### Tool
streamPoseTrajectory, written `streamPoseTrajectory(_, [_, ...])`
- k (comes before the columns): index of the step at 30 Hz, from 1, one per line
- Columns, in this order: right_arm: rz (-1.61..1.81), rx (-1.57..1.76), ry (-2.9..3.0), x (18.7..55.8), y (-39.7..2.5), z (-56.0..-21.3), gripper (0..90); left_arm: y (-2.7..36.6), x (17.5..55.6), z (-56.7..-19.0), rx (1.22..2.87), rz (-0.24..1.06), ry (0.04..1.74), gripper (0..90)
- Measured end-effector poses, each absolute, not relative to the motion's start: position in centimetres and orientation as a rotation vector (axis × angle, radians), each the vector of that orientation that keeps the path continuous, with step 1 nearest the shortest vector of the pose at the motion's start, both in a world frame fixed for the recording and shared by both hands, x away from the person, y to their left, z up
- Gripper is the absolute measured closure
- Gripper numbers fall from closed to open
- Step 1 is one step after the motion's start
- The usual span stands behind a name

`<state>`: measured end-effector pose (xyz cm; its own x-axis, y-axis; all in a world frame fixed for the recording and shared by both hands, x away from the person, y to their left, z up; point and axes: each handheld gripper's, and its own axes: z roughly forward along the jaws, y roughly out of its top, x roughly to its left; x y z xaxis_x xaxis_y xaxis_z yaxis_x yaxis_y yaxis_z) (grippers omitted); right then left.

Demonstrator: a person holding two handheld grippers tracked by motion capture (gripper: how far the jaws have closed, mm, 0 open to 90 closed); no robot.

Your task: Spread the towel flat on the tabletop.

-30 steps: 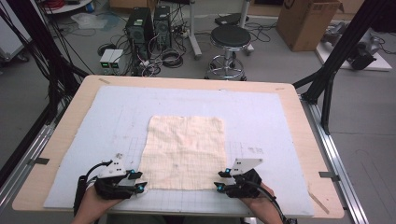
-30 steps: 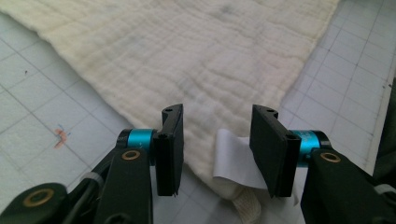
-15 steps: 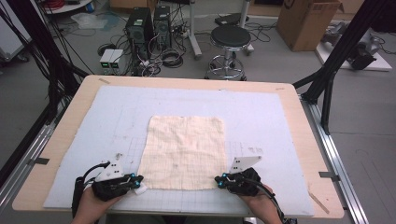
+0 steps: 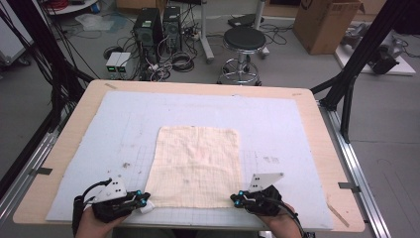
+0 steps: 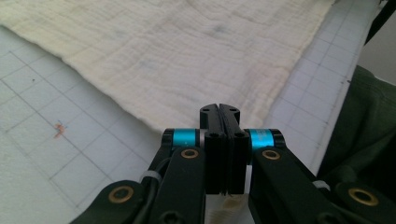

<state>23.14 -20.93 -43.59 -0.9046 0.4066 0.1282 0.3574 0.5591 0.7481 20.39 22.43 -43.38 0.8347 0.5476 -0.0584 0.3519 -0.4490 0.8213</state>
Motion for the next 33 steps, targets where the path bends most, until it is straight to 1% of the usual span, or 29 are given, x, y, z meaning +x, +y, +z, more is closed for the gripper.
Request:
streamPoseTrajectory(2, [1.283,0.665,2.72,23.0,-20.9,-43.6,87.3,22.4,20.1,-43.3,2.076,0.263,0.653,88.3])
streamPoseTrajectory(3, [1.294,0.667,2.714,23.0,-20.9,-43.5,85.0,22.4,20.1,-43.3,2.078,0.259,0.646,88.3])
streamPoseTrajectory(4, [1.31,0.667,2.7,23.0,-21.0,-43.4,80.8,22.5,20.0,-43.2,2.073,0.257,0.646,87.8])
streamPoseTrajectory(5, [1.326,0.679,2.69,23.0,-21.1,-43.3,77.4,22.6,20.1,-43.2,2.062,0.253,0.647,85.5])
streamPoseTrajectory(9, [1.383,0.713,2.615,23.2,-21.5,-42.9,68.0,22.8,20.5,-43.1,2.018,0.271,0.675,68.0])
streamPoseTrajectory(12, [1.421,0.743,2.575,23.7,-21.7,-42.7,62.9,23.1,21.1,-43.0,1.983,0.275,0.696,61.4])
streamPoseTrajectory(13, [1.434,0.743,2.568,23.9,-21.7,-42.6,61.6,23.3,21.3,-42.9,1.97,0.274,0.701,60.4])
streamPoseTrajectory(15, [1.457,0.765,2.545,24.2,-21.8,-42.5,54.6,23.4,21.7,-42.8,1.944,0.275,0.717,57.5])
streamPoseTrajectory(22, [1.484,0.791,2.494,25.3,-21.7,-42.0,42.0,23.4,23.0,-42.5,1.911,0.277,0.732,51.8])
streamPoseTrajectory(25, [1.476,0.806,2.471,25.7,-21.8,-41.9,35.8,23.5,23.6,-42.4,1.904,0.278,0.743,46.7])
streamPoseTrajectory(26, [1.47,0.818,2.464,25.9,-21.8,-41.9,33.4,23.6,23.7,-42.3,1.899,0.289,0.741,46.6])
streamPoseTrajectory(29, [1.476,0.857,2.455,26.4,-22.1,-42.0,30.7,23.6,24.3,-41.9,1.881,0.313,0.751,44.2])
streamPoseTrajectory(33, [1.464,0.857,2.431,27.0,-22.3,-41.9,28.9,23.6,25.3,-41.4,1.873,0.348,0.749,43.7])
